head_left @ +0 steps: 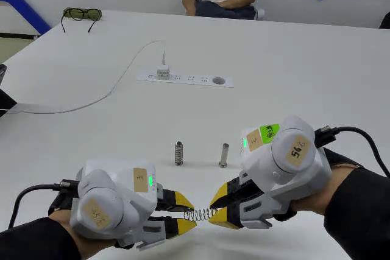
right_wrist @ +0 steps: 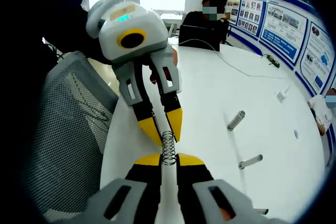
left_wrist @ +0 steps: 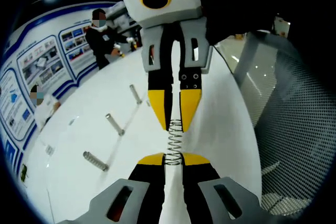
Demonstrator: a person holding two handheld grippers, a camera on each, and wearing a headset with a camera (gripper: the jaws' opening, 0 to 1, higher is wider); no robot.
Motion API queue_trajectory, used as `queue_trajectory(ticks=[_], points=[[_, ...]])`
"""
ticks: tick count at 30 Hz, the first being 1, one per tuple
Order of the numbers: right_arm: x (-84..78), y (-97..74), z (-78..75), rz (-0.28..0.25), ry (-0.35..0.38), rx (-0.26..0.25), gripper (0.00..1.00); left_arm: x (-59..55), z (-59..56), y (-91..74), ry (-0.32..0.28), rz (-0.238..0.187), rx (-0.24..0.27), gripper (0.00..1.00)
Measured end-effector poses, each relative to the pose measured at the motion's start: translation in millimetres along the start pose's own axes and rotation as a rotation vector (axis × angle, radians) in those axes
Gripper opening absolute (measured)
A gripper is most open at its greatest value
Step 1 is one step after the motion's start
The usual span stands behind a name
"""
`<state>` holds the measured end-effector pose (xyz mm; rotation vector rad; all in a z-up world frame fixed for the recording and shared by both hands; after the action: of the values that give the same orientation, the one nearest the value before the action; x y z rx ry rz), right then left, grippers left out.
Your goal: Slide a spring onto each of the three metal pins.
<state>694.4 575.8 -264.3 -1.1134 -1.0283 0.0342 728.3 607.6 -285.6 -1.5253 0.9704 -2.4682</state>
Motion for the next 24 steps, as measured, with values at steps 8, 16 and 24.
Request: queue_trajectory(ticks=[8, 16, 24], points=[[11.3, -5.0, 0.8, -0.012, -0.023, -0.018, 0.11, 1.9, 0.9, 0.3, -0.014, -0.004, 0.002, 0.1], [27.4, -11.3, -0.6, -0.063, -0.034, -0.033, 0.11, 7.5, 6.4, -2.7, -0.071, -0.032, 0.021, 0.1], [42.5, -17.9, -4.3, -0.151, -0.023, -0.053, 0.11, 14.3, 13.8, -9.2, -0.188, -0.089, 0.043, 0.1]])
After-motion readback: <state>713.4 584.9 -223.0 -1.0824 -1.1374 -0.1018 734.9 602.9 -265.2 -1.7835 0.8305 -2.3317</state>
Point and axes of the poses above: the centre of the closed fingertips' face, and the gripper's own axes: y roughly forward along the fingers, z roughly to its left, x roughly out of its top, the point moved 3 cm from there along -y, roughly backward along the fingers, and after that the axes turned 8 degrees about x, right-handed, at the moved point
